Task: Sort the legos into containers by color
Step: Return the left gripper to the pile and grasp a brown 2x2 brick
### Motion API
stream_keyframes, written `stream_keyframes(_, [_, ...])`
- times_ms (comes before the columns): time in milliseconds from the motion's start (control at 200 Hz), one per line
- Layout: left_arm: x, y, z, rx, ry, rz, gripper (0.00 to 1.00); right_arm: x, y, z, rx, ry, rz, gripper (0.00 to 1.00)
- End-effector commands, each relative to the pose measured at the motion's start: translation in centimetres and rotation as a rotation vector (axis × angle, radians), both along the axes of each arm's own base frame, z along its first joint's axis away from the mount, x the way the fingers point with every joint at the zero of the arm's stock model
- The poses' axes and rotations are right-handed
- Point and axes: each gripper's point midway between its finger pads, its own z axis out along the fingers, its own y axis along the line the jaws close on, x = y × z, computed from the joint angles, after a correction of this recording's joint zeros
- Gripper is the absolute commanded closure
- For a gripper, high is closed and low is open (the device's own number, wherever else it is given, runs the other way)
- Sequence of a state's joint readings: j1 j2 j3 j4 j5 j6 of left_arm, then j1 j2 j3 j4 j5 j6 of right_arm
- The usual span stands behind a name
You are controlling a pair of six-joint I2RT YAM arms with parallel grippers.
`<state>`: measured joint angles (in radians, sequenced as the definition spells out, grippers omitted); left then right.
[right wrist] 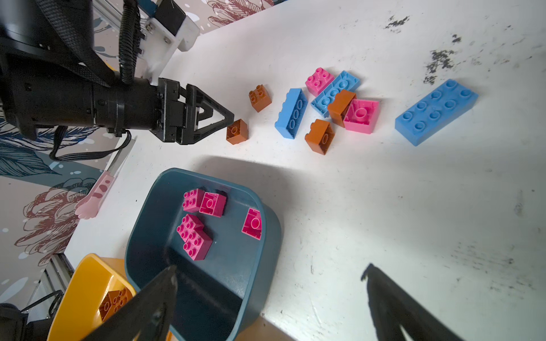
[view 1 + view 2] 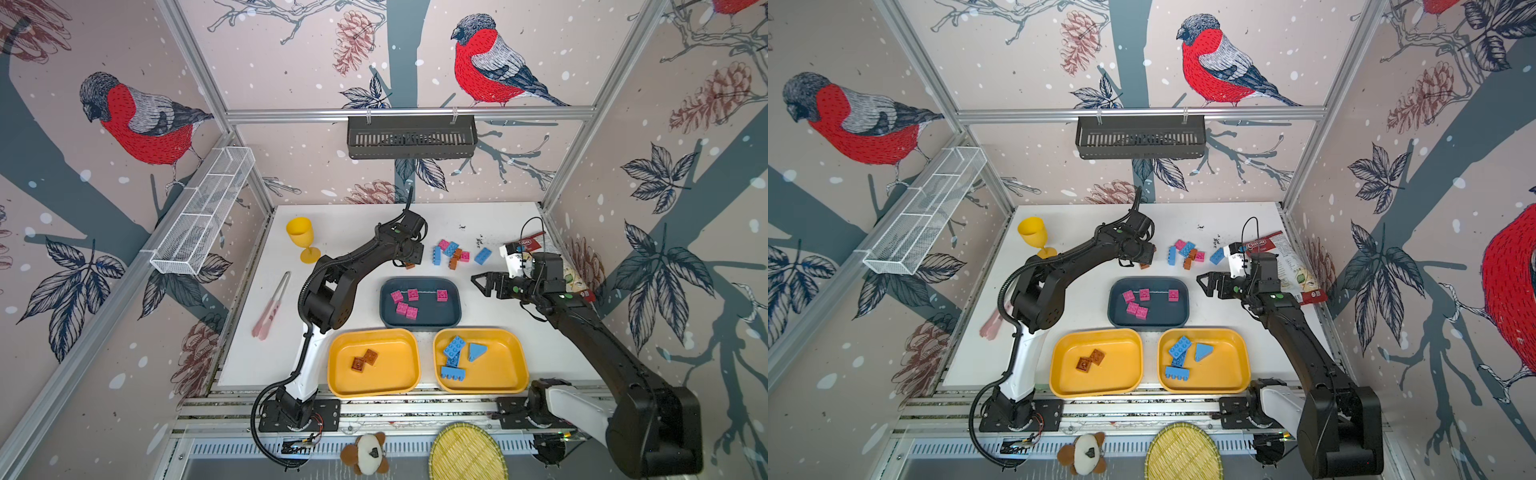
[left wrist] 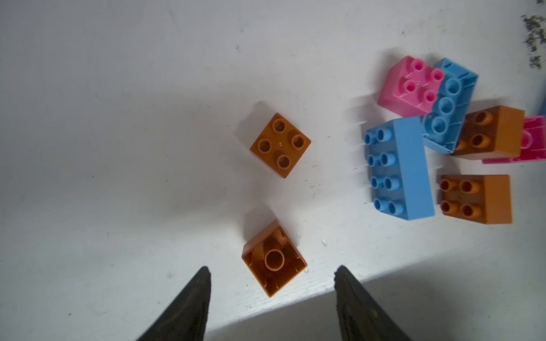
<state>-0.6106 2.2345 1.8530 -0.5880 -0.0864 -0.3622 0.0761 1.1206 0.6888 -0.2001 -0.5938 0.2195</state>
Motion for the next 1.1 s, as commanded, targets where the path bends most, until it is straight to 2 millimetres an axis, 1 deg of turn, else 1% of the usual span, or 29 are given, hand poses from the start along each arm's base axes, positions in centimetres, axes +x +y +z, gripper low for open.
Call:
stream_keyframes(0, [0.2, 0.8, -0.6, 0.017, 0.012, 0.078, 0.33, 0.5, 0.5, 0.6, 0.007, -0.035, 0.038, 0.01])
stream_keyframes(285, [-0.6, -0.2, -2.6, 0.008, 0.058, 0.106, 0.33, 0.8, 0.8, 0.5, 0.021, -0.037, 0.058, 0.0])
stream_keyframes(425, [-0.8, -0.4, -3.1, 0.012, 0.066, 0.119, 0.33, 0.6, 0.9, 0.2, 0.025, -0.033, 0.061, 0.01])
stream_keyframes(595, [-1.0, -0.2, -3.9, 0.039, 0.076, 0.153, 0.34, 0.6, 0.9, 0.3, 0.024, -0.039, 0.06, 0.01])
stream_keyframes(811, [-1.4, 0.1, -4.1, 0.081, 0.07, 0.174, 0.44, 0.6, 0.9, 0.2, 0.024, -0.038, 0.061, 0.01])
stream_keyframes(931, [-1.4, 0.5, -4.3, 0.098, 0.069, 0.176, 0.53, 0.7, 0.8, 0.1, 0.023, -0.038, 0.06, 0.0])
stream_keyframes(1091, [-1.1, 0.2, -4.1, 0.093, 0.066, 0.164, 0.65, 0.7, 0.8, 0.2, 0.024, -0.041, 0.058, 0.01])
